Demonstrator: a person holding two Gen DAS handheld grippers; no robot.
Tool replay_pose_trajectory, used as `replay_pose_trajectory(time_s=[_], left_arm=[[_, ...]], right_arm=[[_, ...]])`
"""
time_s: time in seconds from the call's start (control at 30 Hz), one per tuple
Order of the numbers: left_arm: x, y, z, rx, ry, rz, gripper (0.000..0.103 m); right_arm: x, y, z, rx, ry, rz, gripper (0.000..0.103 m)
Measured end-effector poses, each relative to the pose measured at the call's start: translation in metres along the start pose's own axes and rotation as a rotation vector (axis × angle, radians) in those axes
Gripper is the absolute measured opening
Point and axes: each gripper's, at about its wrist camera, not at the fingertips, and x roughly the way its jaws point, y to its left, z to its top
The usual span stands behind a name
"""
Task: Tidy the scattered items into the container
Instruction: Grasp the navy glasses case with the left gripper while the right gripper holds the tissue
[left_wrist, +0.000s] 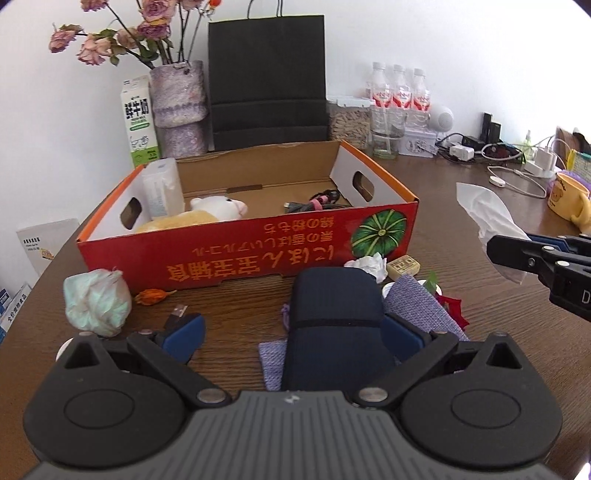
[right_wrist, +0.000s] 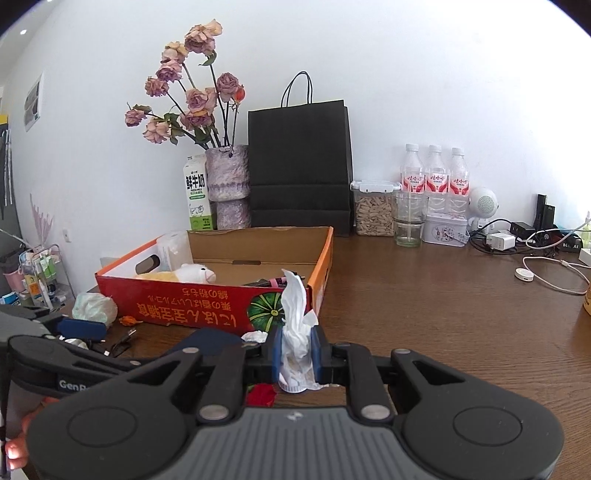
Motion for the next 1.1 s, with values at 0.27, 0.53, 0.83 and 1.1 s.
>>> replay_pose_trajectory(time_s=[0.27, 0.53, 0.83, 1.1], left_arm=[[0.032, -0.017, 0.010, 0.013, 0.100, 0.009, 0.103], [0.047, -0.020, 0.012, -0.032, 0.156, 0.013, 0.091], [0.046, -0.019, 0.012, -0.089, 0.165, -0.013, 0.064], [0.036, -0.012, 0.012, -0.120, 0.152, -0.018, 0.064]], right_arm=[[0.017, -0.016, 0.005, 0.019, 0.015, 0.033, 0.015], [0.030, -0.020, 0.007, 0.019, 0.024, 0.070, 0.015], [0.034, -0.021, 0.004, 0.029, 0.032, 0.097, 0.015], [0.028, -0.021, 0.006, 0.035, 0.021, 0.092, 0.015]])
